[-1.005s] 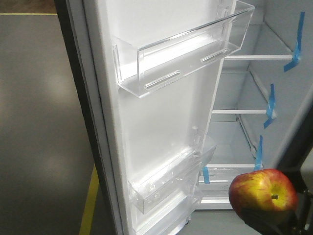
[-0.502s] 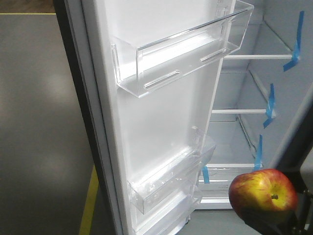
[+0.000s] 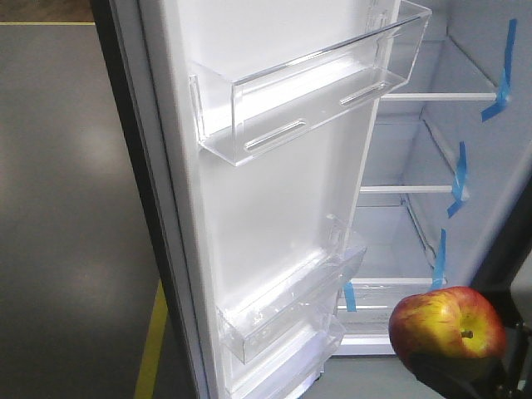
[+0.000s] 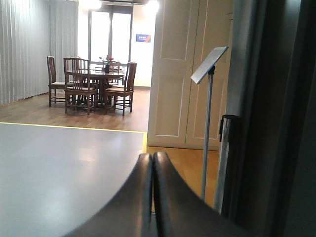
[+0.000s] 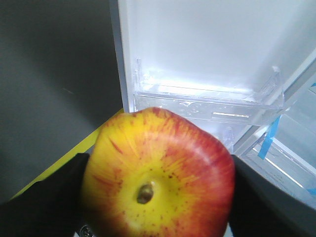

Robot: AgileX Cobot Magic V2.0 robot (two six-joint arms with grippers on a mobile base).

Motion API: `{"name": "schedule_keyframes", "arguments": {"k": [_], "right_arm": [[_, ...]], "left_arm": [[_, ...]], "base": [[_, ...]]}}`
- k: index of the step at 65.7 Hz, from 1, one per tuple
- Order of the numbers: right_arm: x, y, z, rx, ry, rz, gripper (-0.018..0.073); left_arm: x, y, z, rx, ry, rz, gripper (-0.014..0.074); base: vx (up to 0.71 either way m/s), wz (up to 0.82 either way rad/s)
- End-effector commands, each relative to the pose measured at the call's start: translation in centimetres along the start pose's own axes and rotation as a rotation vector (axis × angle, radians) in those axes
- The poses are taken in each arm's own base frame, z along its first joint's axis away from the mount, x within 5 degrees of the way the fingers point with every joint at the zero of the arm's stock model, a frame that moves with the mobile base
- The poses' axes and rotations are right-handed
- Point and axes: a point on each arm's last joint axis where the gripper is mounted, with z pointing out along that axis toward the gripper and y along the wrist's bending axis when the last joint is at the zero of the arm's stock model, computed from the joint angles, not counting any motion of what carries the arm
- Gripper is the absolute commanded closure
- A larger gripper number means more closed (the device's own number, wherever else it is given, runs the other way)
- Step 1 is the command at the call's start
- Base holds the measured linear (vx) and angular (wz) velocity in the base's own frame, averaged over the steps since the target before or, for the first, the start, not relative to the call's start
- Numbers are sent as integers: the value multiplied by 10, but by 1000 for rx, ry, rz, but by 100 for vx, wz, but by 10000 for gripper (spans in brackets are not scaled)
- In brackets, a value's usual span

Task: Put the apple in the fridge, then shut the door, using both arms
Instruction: 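Stop in front of the fridge door, apple held in right gripper, then raise the right gripper and lower the apple into the top door bin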

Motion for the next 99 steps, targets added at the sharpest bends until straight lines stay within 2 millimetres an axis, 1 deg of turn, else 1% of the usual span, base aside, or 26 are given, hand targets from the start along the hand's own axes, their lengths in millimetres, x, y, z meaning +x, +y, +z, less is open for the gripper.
{"name": "schedule_keyframes", "arguments": {"k": [1,11,16,22,30,38,42,47,50,53,54,58,59,61,67,73,81,82,88,89,94,97,98,99], "right_arm": [[-14,-1,-8,10,-120,-6,376],[-17,-2,-8,20,-142,-30,376],[-18,-4,-8,45,-155,-69,376],[-21,-6,-9,70,-186,-73,376],[-30,-9,-11,97,-277,12,373],[-43,-17,-16,167,-306,71,367],[-56,-24,-23,233,-310,79,361],[-72,-31,-25,295,-279,100,351],[-86,-35,-34,330,-283,100,339],[-97,-37,-35,347,-274,101,327],[-98,-37,-36,350,-271,102,323],[-117,-40,-45,362,-295,110,303],[-120,-40,-44,362,-295,108,301],[-132,-41,-49,364,-321,107,293],[-157,-41,-60,351,-395,97,283],[-180,-41,-63,333,-448,88,284],[-208,-43,-52,326,-475,86,284],[-212,-43,-47,326,-470,84,284],[-230,-45,-38,326,-486,87,284],[-233,-45,-34,325,-482,87,284],[-247,-47,-29,329,-492,87,284],[-253,-48,-21,333,-484,83,284],[-255,-49,-23,335,-487,81,284],[-257,-50,-18,339,-478,78,284]], "left_arm": [[2,1,-1,6,-58,-9,602],[2,1,-1,6,-58,-9,602],[2,1,-1,6,-58,-9,602],[2,1,-1,6,-58,-9,602],[2,1,-1,6,-58,-9,602],[2,1,-1,6,-58,-9,602],[2,1,-1,6,-58,-9,602],[2,1,-1,6,-58,-9,602],[2,1,-1,6,-58,-9,602],[2,1,-1,6,-58,-9,602],[2,1,-1,6,-58,-9,602],[2,1,-1,6,-58,-9,602],[2,1,-1,6,-58,-9,602],[2,1,-1,6,-58,-9,602],[2,1,-1,6,-58,-9,602],[2,1,-1,6,-58,-9,602],[2,1,-1,6,-58,-9,602],[2,1,-1,6,-58,-9,602],[2,1,-1,6,-58,-9,602],[2,1,-1,6,-58,-9,602],[2,1,-1,6,-58,-9,602],[2,1,-1,6,-58,-9,602],[2,1,-1,6,-58,-9,602],[2,1,-1,6,-58,-9,602]], "base": [[0,0],[0,0],[0,0],[0,0],[0,0],[0,0],[0,0],[0,0],[0,0],[0,0],[0,0],[0,0],[0,0],[0,0],[0,0],[0,0],[0,0],[0,0],[0,0],[0,0],[0,0],[0,0],[0,0],[0,0]]}}
